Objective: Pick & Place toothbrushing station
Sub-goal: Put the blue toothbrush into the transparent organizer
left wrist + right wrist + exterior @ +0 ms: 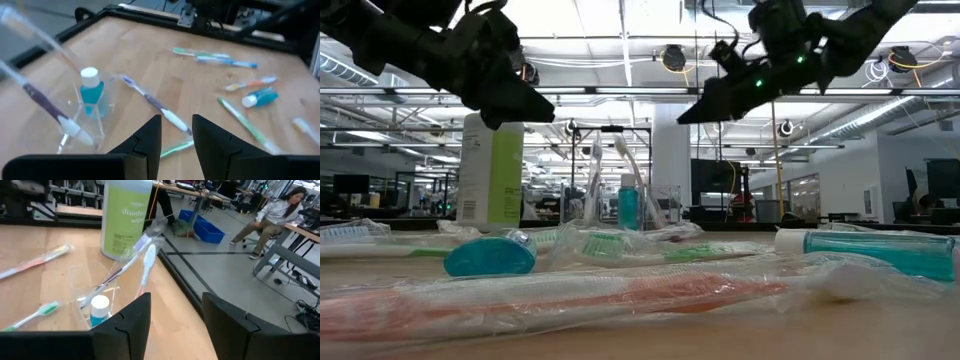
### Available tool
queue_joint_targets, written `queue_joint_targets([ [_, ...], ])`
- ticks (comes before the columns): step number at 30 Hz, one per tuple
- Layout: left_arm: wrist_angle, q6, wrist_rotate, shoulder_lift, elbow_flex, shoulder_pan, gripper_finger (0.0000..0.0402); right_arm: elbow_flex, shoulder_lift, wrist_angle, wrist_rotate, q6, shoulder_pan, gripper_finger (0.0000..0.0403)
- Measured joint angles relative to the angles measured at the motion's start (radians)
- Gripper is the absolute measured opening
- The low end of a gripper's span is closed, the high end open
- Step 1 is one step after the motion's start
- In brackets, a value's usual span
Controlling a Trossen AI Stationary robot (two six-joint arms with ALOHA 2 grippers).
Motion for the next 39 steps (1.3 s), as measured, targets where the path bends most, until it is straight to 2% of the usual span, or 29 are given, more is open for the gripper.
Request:
queue_joint_targets([
  [5, -0.051, -0.056, 0.0, 0.0, 0.007, -0.017, 0.0113, 0.0, -0.11, -0.099, 0.0, 0.007, 0.0, 0.0169],
  [9, -0.251, -0.113, -0.001, 0.003, 0.109, -0.047, 0.0113, 0.0, -0.163, -0.23, 0.0, 0.072, 0.0, 0.0169],
  [13, -0.56, -0.312, 0.015, 0.042, 0.249, -0.083, 0.0113, 0.0, -0.172, -0.313, 0.0, 0.116, 0.0, 0.0169],
  [16, -0.67, -0.505, 0.065, 0.095, 0.305, -0.129, 0.0113, 0.0, -0.172, -0.298, 0.002, 0.069, 0.0, 0.0169],
  [21, -0.683, -0.856, 0.14, 0.197, 0.31, -0.233, 0.0113, 0.0, -0.172, -0.245, 0.002, -0.041, 0.0, 0.0169],
  [27, -0.722, -1.081, 0.162, 0.333, 0.309, -0.366, 0.0113, 0.0, -0.172, -0.156, 0.001, -0.097, 0.0, 0.0169],
  [32, -0.766, -1.149, 0.157, 0.407, 0.309, -0.42, 0.0113, 0.0, -0.172, -0.06, 0.001, -0.085, 0.0, 0.0169],
  [39, -0.839, -1.169, 0.175, 0.412, 0.309, -0.425, 0.0113, 0.0, -0.172, -0.04, 0.0, -0.055, 0.002, 0.0169],
])
